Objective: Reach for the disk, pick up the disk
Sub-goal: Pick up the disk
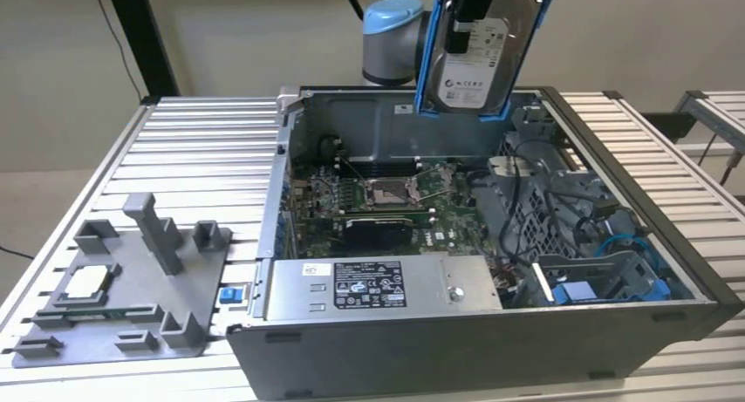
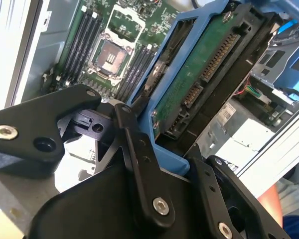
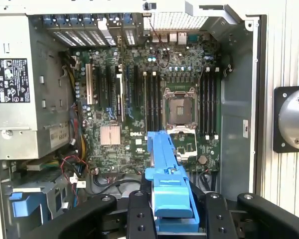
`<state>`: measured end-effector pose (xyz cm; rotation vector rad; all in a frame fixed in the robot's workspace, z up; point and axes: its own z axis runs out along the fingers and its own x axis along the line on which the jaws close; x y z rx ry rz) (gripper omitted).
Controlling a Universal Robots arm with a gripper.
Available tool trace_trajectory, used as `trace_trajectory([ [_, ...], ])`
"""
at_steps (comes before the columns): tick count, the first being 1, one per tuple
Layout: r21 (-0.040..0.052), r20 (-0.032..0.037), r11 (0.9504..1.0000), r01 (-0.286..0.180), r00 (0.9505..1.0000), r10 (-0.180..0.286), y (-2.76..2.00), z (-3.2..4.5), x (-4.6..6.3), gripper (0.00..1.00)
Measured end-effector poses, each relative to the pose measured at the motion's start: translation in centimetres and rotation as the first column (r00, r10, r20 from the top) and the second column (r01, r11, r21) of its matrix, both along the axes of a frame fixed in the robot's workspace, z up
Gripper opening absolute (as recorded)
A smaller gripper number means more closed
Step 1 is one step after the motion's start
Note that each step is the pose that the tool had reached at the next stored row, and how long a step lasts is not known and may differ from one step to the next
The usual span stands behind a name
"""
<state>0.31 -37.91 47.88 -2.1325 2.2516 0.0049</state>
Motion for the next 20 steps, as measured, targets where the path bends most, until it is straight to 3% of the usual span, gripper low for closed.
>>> trace_trajectory([
  [3,-0.0001,-0.0001,1.0000,0.000,1.0000,0.000,-0.12,0.00,0.0,0.00],
  [8,0.0001,-0.0001,1.0000,0.000,1.0000,0.000,-0.81,0.00,0.0,0.00],
  [20,0.0001,-0.0031,1.0000,0.000,1.0000,0.000,-3.26,0.00,0.0,0.00],
])
